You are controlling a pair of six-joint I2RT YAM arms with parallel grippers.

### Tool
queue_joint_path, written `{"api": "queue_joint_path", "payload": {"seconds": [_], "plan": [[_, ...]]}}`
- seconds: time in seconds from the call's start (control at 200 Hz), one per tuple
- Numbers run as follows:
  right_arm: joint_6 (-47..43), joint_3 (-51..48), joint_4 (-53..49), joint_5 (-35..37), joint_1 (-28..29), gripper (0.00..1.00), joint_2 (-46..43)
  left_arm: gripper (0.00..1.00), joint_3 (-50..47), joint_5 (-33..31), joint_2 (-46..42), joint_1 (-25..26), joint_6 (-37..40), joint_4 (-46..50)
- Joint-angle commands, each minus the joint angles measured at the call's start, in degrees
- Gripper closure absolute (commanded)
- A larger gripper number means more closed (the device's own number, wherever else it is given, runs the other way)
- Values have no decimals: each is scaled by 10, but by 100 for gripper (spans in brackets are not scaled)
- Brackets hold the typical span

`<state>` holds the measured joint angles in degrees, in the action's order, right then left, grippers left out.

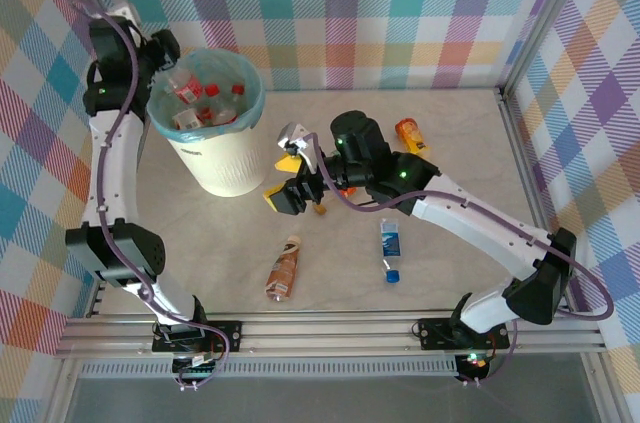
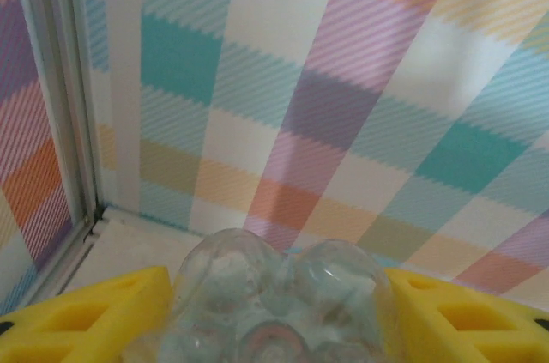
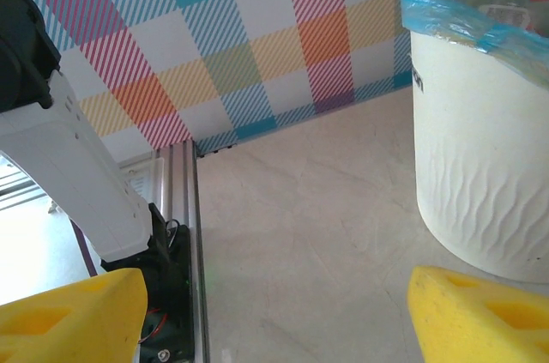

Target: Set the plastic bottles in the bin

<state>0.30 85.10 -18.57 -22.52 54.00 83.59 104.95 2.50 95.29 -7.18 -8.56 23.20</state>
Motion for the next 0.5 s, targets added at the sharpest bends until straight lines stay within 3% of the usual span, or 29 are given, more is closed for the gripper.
{"api": "queue_joint_path", "payload": {"seconds": [0.0,0.295,0.495], "plan": [[-13,11,2,-1,4,20,2,59,-52,6,-44,-5,37,-56],[-5,9,-3,-4,7,20,12,56,-182,11,-76,-3,81,-132],[-5,15,-13,-4,10,21,16,56,-171,-8,-81,27,123,-138]]}}
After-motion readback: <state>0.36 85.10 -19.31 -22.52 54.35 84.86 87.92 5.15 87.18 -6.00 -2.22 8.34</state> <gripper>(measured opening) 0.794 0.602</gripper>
